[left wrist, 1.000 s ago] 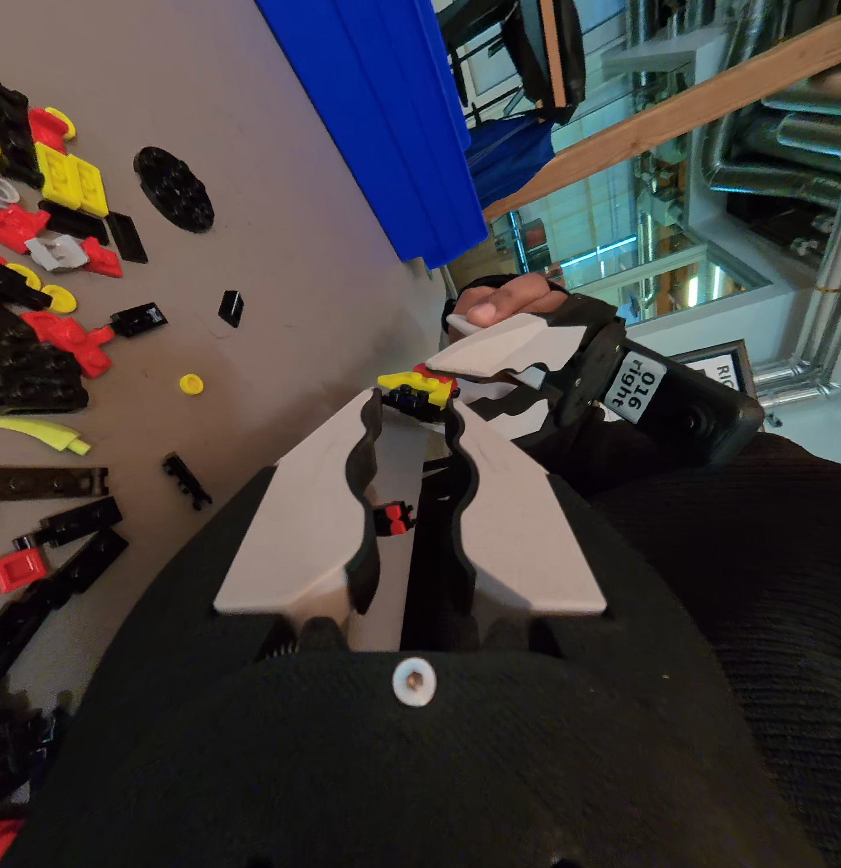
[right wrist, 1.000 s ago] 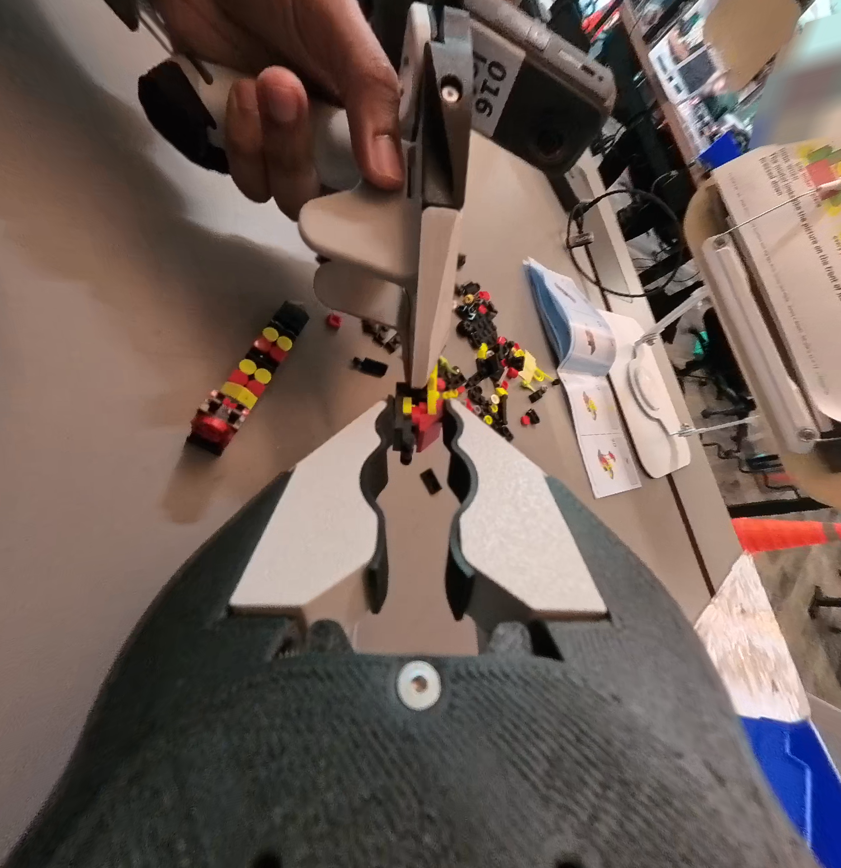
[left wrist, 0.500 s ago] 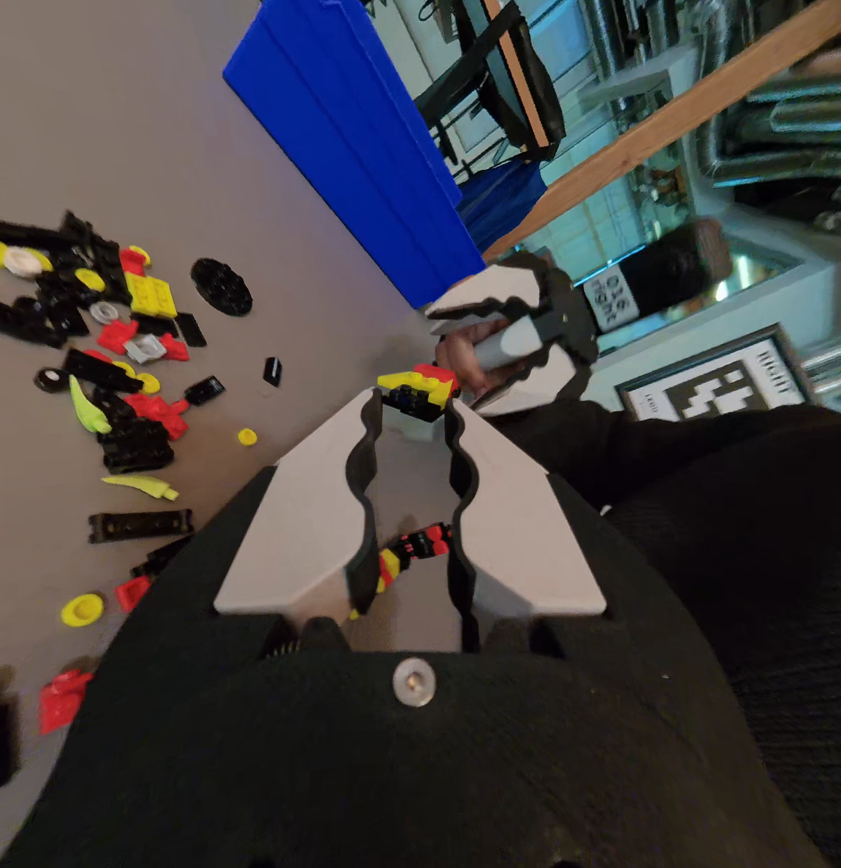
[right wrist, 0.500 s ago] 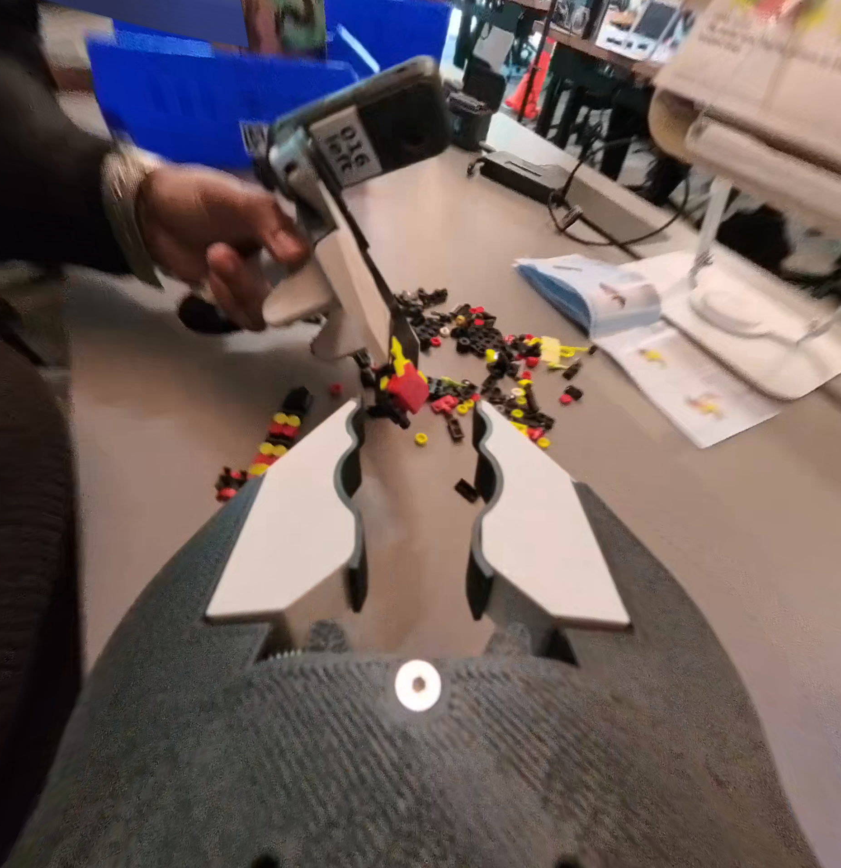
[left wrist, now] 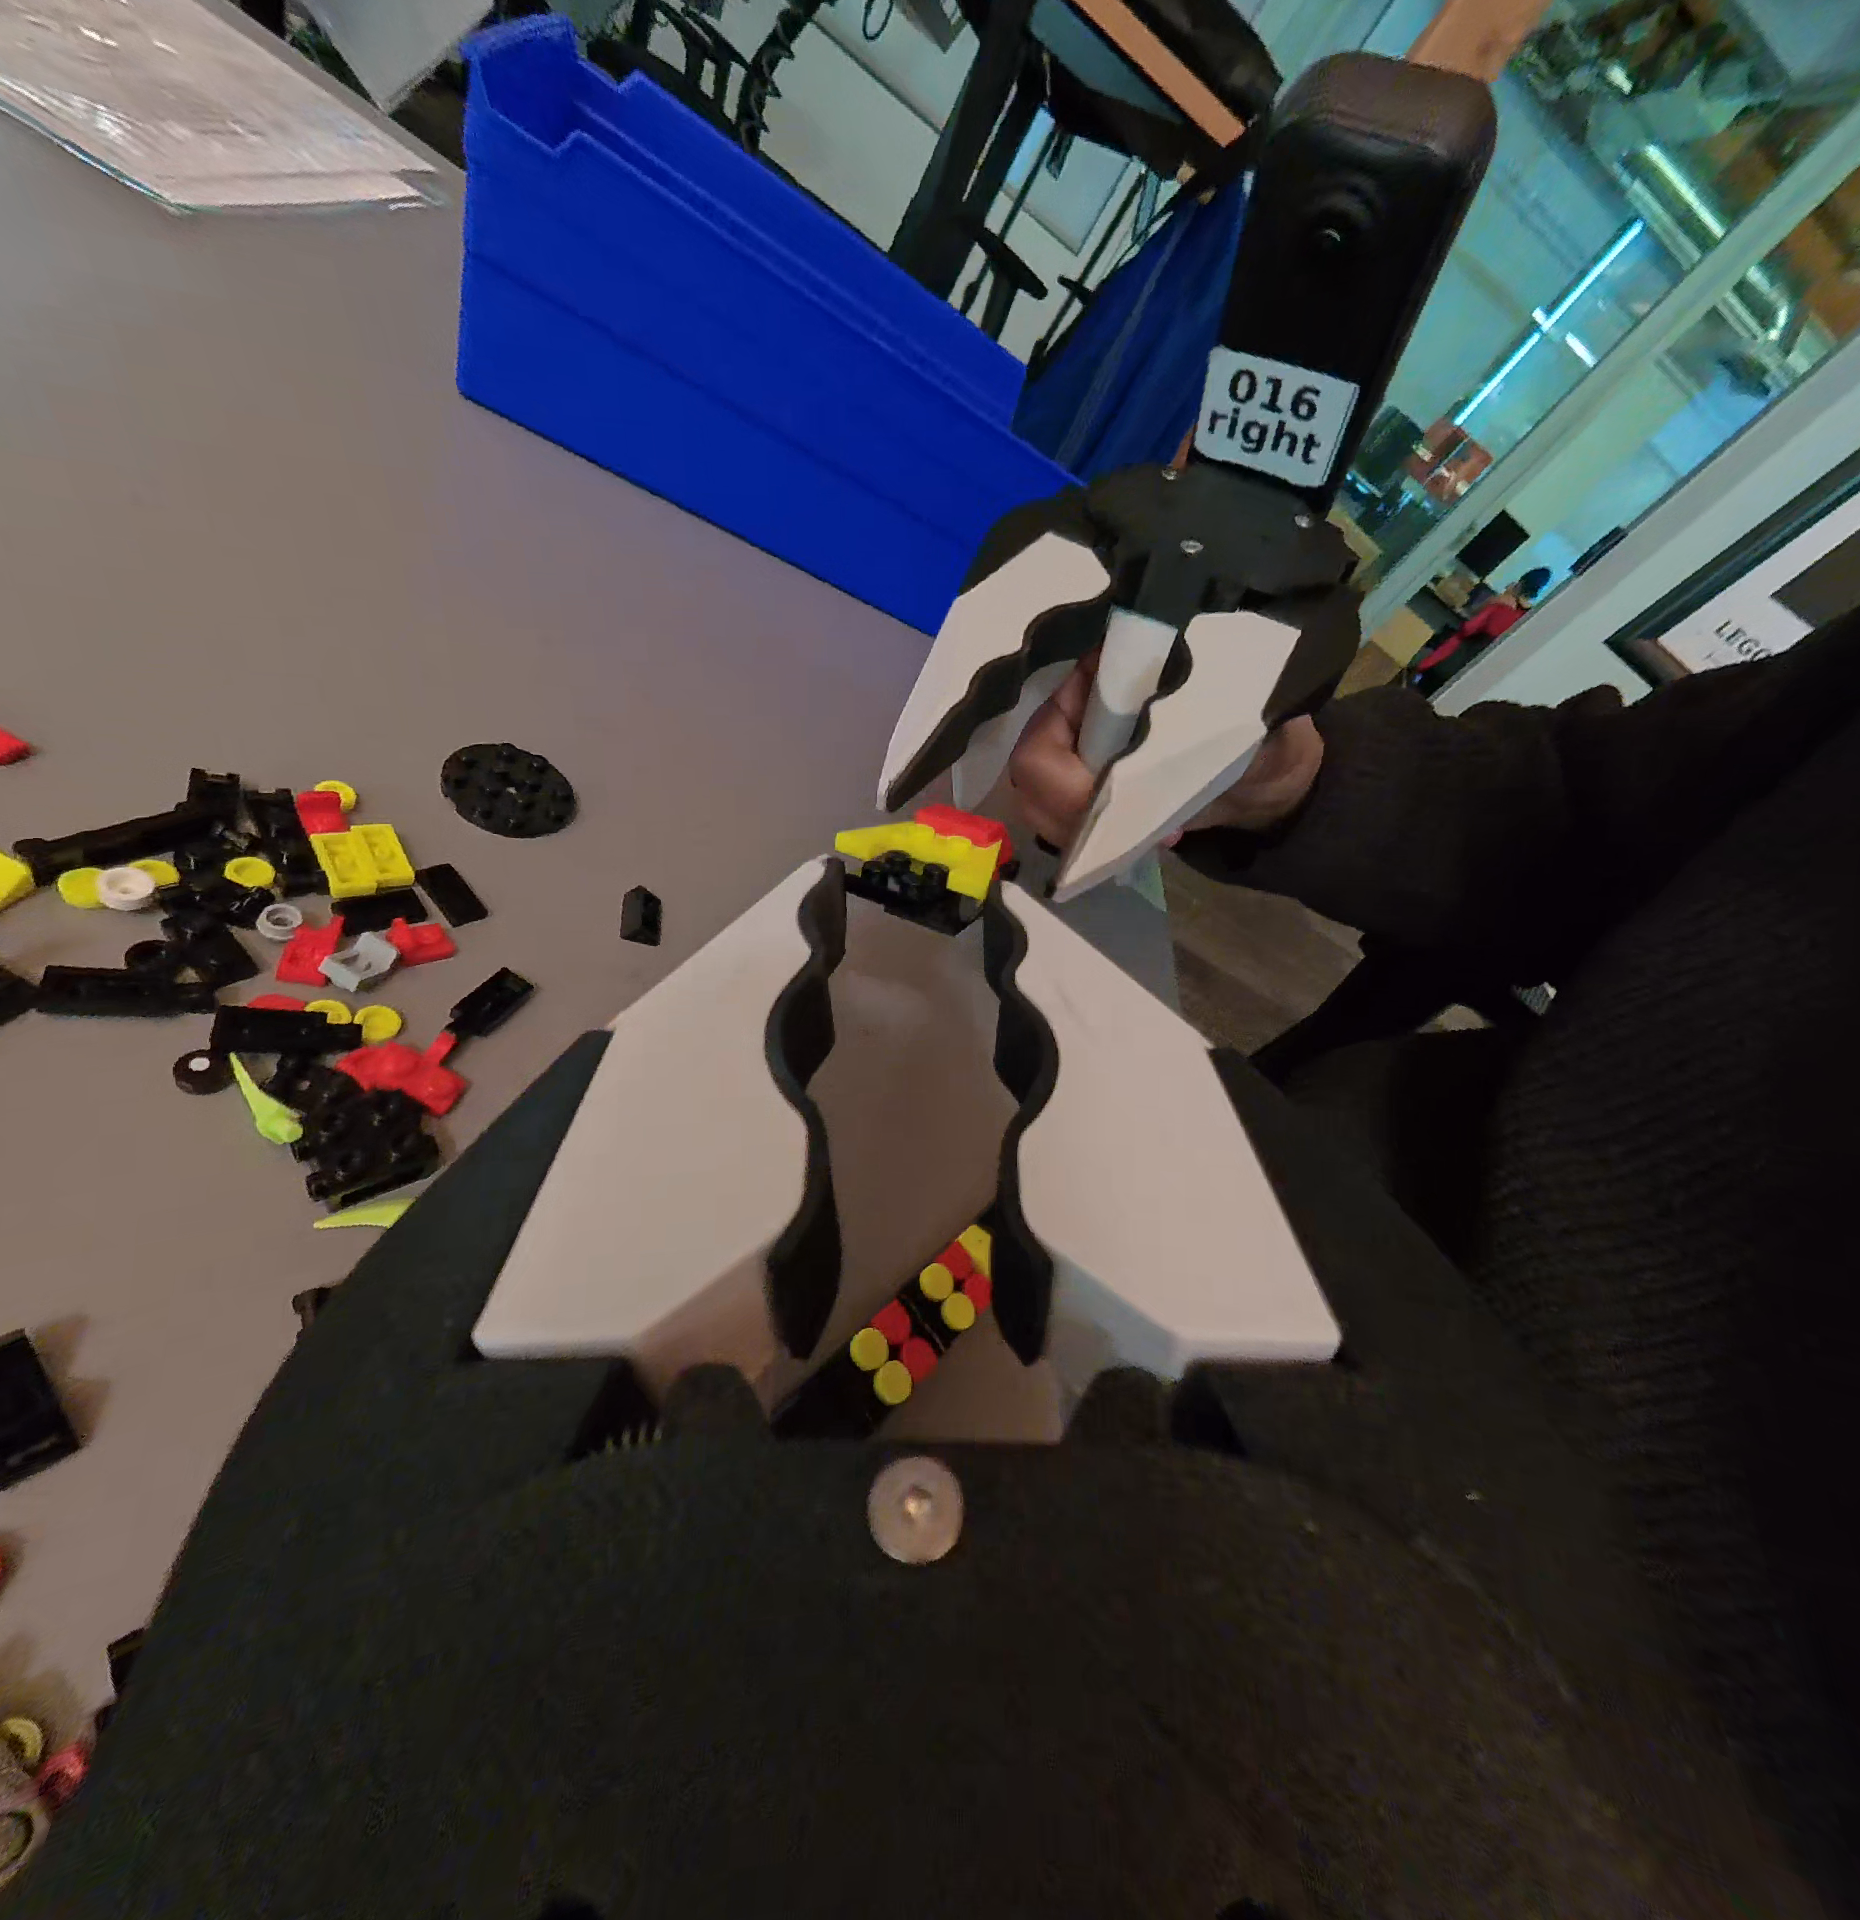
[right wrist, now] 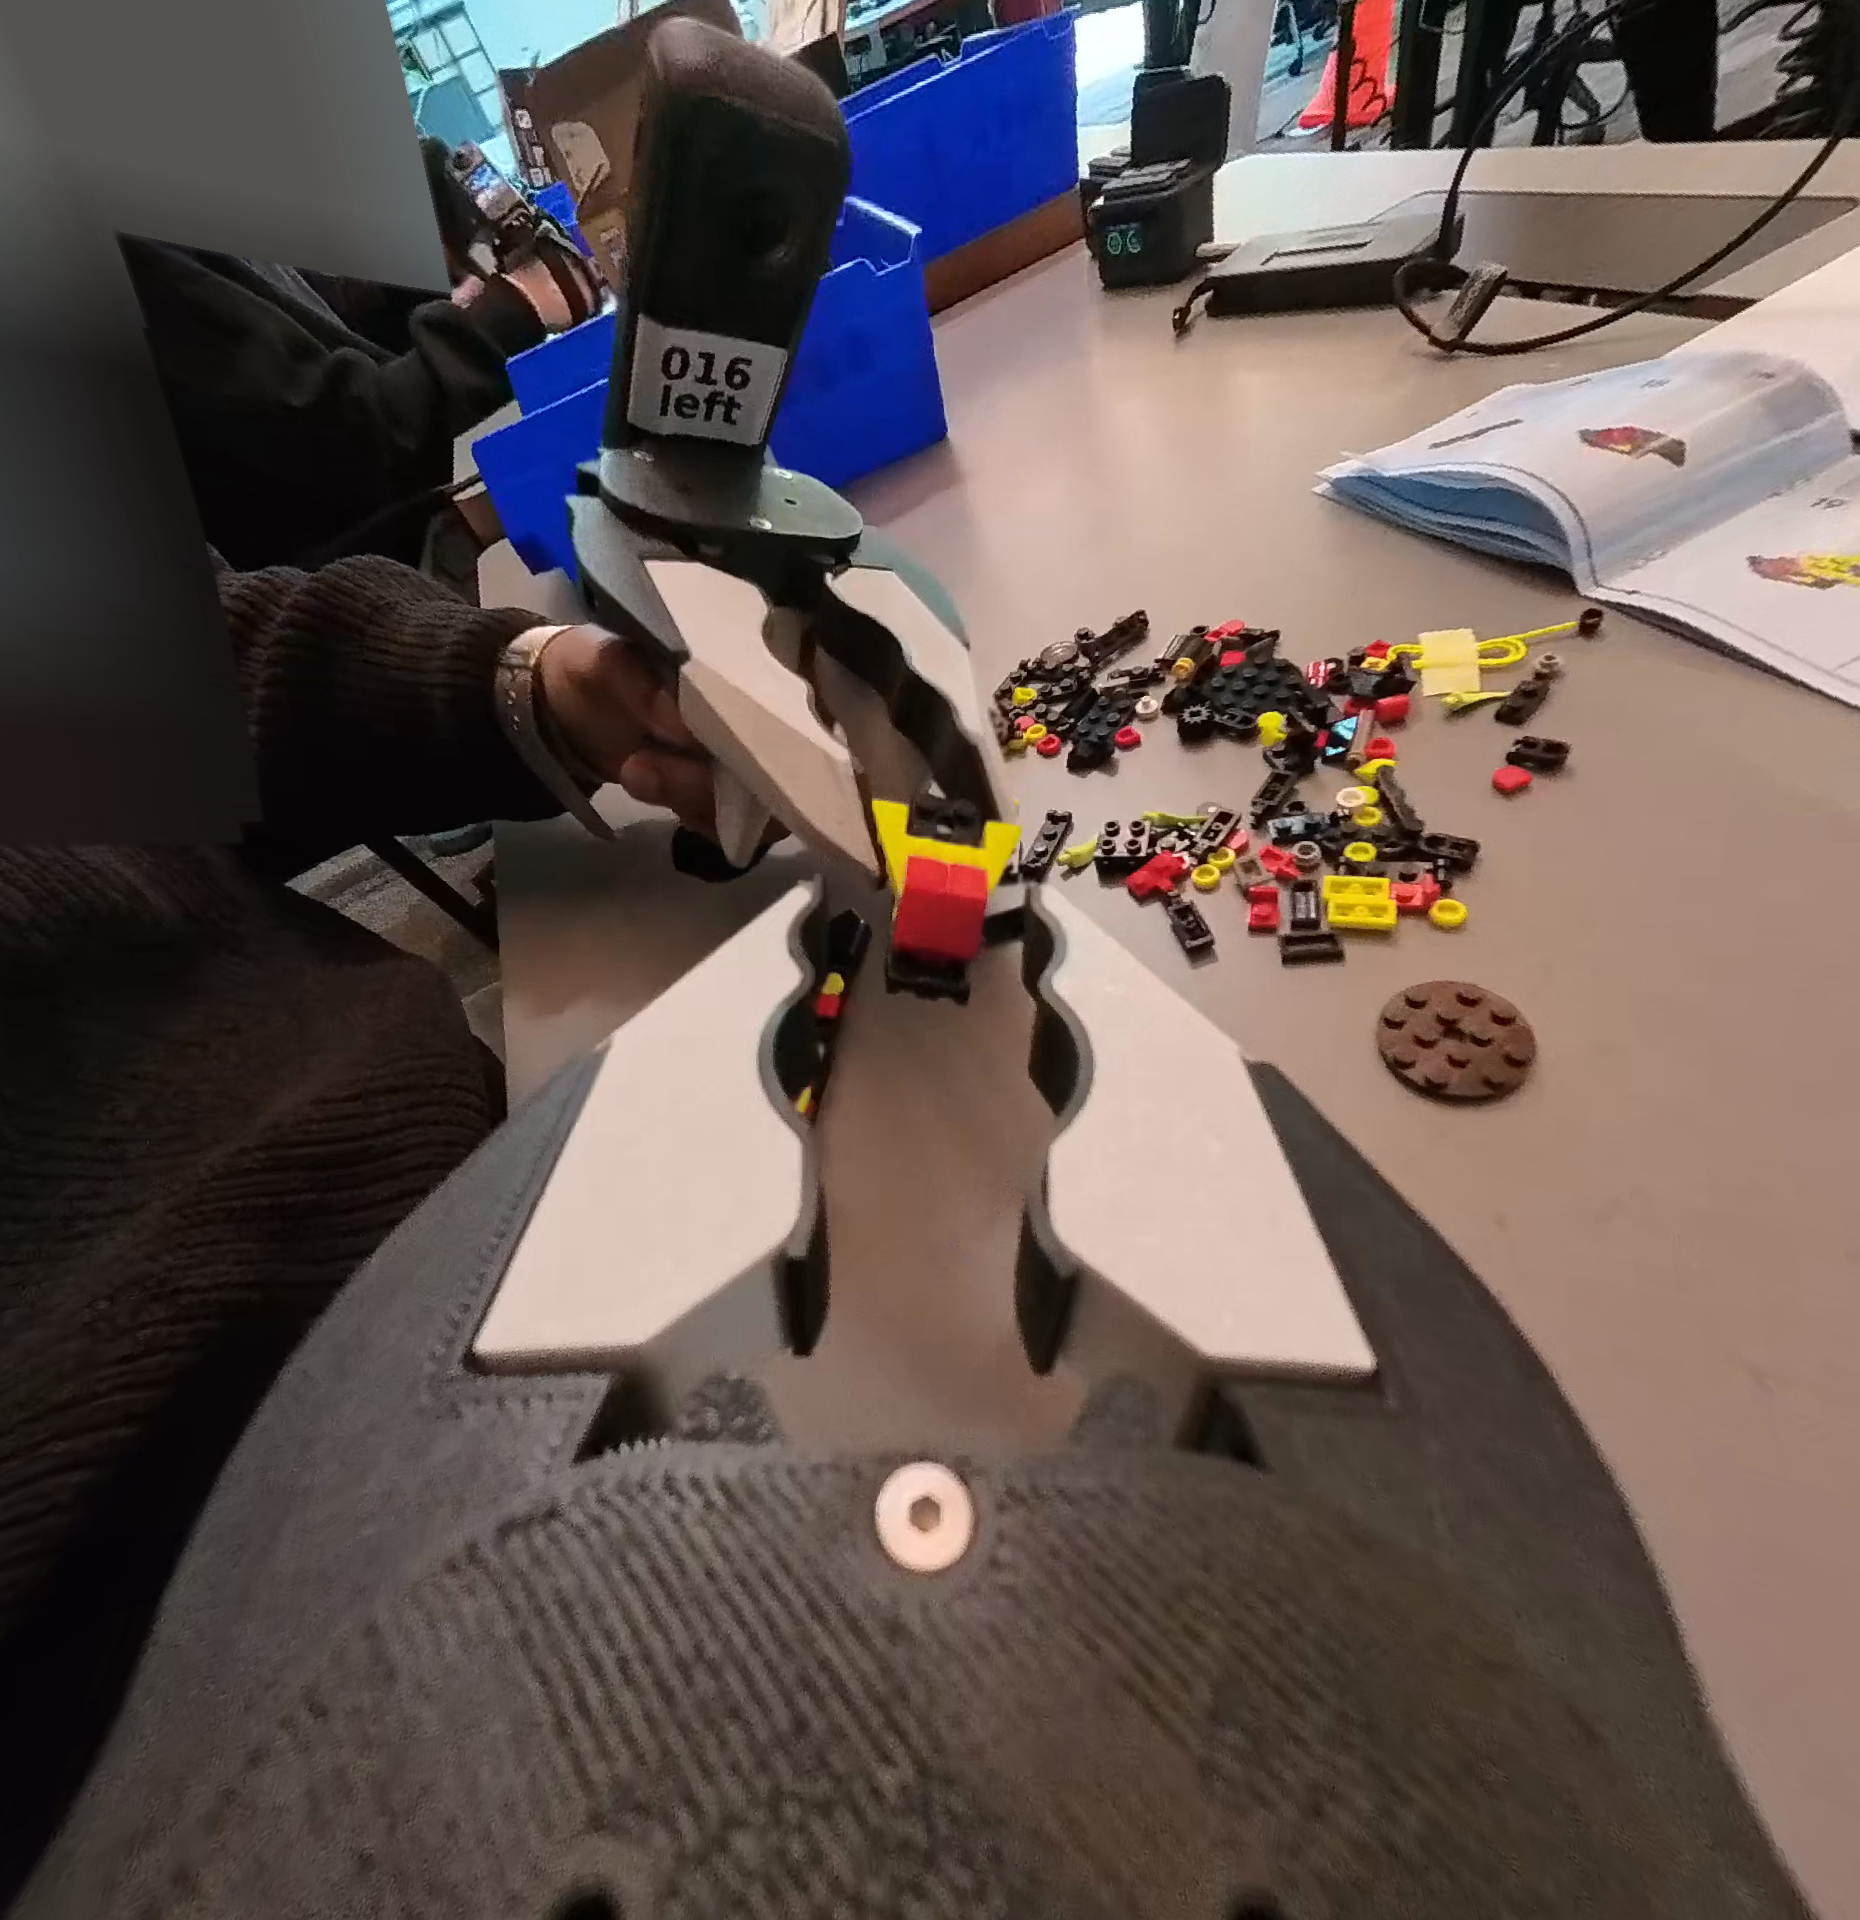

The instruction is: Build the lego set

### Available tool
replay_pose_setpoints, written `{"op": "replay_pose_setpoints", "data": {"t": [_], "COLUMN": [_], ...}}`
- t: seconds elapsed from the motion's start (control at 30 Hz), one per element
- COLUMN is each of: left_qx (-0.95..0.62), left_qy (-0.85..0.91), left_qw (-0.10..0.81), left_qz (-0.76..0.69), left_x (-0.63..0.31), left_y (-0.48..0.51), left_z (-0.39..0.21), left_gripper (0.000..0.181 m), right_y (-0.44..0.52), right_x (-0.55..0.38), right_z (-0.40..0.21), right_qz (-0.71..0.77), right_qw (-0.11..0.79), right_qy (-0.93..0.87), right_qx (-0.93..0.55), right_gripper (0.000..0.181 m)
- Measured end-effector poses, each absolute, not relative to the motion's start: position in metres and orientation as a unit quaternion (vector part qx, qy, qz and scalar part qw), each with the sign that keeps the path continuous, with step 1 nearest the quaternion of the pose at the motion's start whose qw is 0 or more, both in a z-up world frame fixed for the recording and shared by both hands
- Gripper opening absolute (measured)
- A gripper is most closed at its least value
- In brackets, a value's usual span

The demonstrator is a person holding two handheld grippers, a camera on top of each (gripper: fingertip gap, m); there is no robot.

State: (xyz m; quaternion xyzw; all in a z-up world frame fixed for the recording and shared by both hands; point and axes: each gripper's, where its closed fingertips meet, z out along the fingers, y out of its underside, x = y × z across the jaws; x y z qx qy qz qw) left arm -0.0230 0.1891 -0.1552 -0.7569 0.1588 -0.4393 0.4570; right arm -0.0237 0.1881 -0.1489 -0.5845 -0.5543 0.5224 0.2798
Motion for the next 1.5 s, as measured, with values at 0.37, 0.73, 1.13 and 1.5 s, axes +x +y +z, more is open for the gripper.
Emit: {"op": "replay_pose_setpoints", "data": {"t": [0.37, 0.73, 1.13, 1.5], "left_qx": [-0.777, -0.806, -0.824, -0.82], "left_qy": [0.158, 0.083, 0.077, 0.073], "left_qw": [0.446, 0.45, 0.448, 0.425], "left_qz": [-0.415, -0.375, -0.339, -0.377], "left_x": [-0.025, -0.049, -0.047, -0.052], "left_y": [0.191, 0.2, 0.181, 0.163], "left_z": [-0.165, -0.168, -0.171, -0.179], "left_gripper": [0.031, 0.04, 0.04, 0.031], "right_y": [0.192, 0.216, 0.197, 0.21], "right_x": [-0.022, -0.006, 0.007, 0.01], "right_z": [-0.161, -0.223, -0.225, -0.205], "right_qz": [0.498, 0.321, 0.317, 0.316], "right_qw": [0.271, 0.256, 0.226, 0.281], "right_qy": [-0.569, -0.631, -0.627, -0.627], "right_qx": [-0.595, -0.658, -0.674, -0.654], "right_gripper": [0.017, 0.017, 0.029, 0.029]}}
